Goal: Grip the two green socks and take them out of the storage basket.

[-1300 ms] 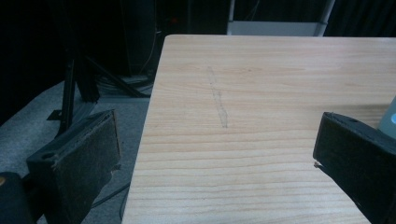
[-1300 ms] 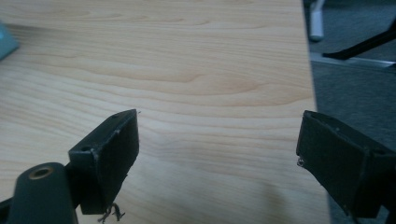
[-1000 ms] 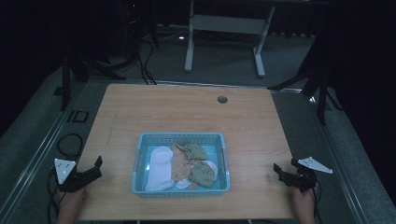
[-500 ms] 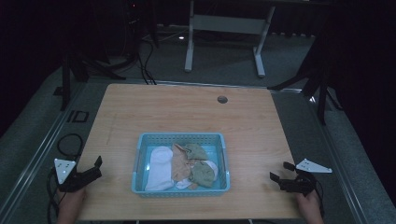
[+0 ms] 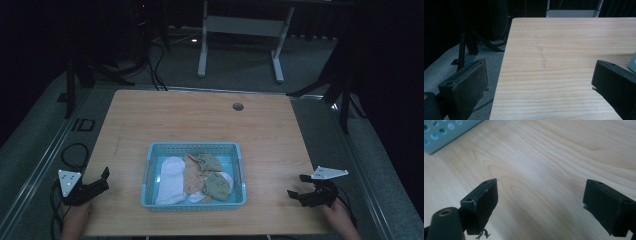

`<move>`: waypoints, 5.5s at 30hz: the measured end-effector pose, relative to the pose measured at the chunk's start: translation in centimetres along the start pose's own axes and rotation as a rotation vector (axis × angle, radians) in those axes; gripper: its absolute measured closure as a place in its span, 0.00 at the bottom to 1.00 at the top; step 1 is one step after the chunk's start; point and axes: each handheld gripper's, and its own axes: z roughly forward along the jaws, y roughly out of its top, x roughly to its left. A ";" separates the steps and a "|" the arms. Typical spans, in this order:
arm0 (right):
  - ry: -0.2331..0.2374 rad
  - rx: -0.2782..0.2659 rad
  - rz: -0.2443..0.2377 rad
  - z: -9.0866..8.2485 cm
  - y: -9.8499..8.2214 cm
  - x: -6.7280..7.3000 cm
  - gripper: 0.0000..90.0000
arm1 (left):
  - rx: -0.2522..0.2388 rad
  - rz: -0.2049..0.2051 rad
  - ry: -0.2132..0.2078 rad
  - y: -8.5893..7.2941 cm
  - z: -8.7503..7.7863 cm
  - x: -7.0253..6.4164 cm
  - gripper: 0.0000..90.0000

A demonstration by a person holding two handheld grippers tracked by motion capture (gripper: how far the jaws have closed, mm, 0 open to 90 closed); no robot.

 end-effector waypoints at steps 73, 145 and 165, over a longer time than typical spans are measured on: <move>0.299 0.213 -0.345 0.8 14.7 7.7 0.17 | 0.010 0.010 -0.013 0.0 0.1 0.0 0.00; 0.340 0.484 -0.569 16.1 19.1 15.3 0.66 | 0.013 0.019 -0.024 0.0 0.1 0.0 0.00; 0.370 0.423 -0.688 11.7 21.6 17.5 0.97 | 0.014 0.018 -0.021 0.0 0.1 0.0 0.00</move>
